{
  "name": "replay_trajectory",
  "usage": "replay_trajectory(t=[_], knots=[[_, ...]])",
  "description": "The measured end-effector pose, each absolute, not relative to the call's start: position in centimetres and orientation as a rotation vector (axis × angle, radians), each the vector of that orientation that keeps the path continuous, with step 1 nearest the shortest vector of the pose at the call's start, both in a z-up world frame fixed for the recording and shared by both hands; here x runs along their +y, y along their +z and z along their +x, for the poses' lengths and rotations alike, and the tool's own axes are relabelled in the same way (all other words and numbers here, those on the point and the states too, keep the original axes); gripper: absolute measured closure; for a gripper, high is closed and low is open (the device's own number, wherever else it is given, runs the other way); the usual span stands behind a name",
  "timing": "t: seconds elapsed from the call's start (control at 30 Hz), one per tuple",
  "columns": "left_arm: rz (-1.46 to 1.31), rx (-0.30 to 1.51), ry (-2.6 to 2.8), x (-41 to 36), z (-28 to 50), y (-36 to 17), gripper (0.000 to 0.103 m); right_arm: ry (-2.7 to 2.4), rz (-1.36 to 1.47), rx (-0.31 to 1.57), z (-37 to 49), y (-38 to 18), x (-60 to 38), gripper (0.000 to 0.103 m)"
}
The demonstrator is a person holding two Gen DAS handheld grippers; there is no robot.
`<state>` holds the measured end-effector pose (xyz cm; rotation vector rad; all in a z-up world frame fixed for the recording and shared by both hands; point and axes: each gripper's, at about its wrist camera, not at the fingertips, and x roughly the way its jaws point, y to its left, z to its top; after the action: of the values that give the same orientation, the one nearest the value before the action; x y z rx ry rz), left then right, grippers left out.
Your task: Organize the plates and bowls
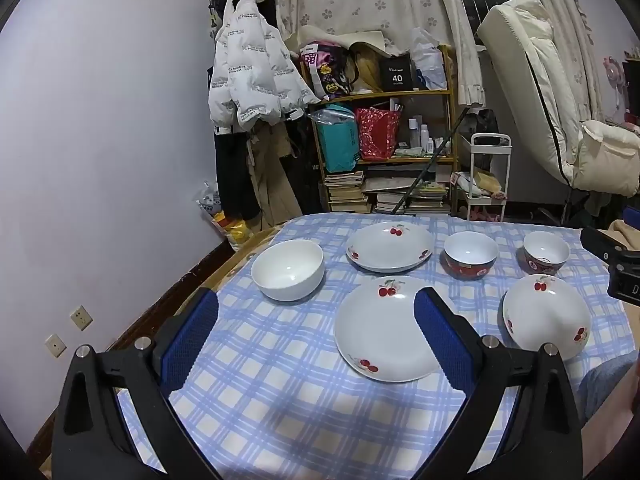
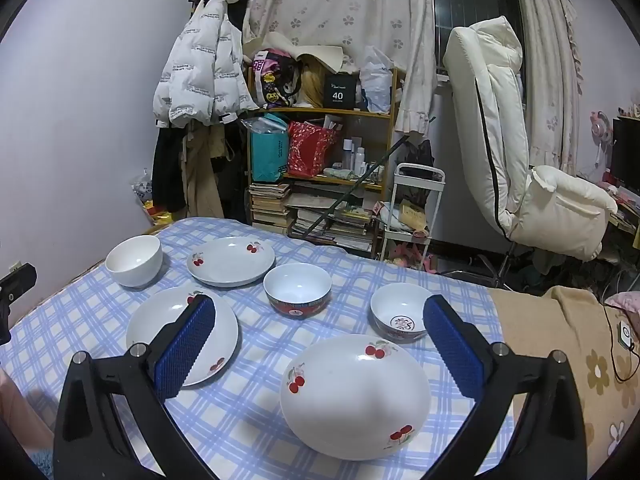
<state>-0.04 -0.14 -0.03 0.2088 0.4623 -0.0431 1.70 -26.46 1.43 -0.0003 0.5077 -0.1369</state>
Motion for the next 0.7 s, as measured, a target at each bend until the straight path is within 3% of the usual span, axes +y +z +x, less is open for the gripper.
replay_trajectory(t=[0.7], knots=[[0.227, 0.439, 0.003, 0.1, -0.1, -0.4, 0.006, -0.138, -0.001, 0.511, 1.7, 1.3, -26.4, 0.000]])
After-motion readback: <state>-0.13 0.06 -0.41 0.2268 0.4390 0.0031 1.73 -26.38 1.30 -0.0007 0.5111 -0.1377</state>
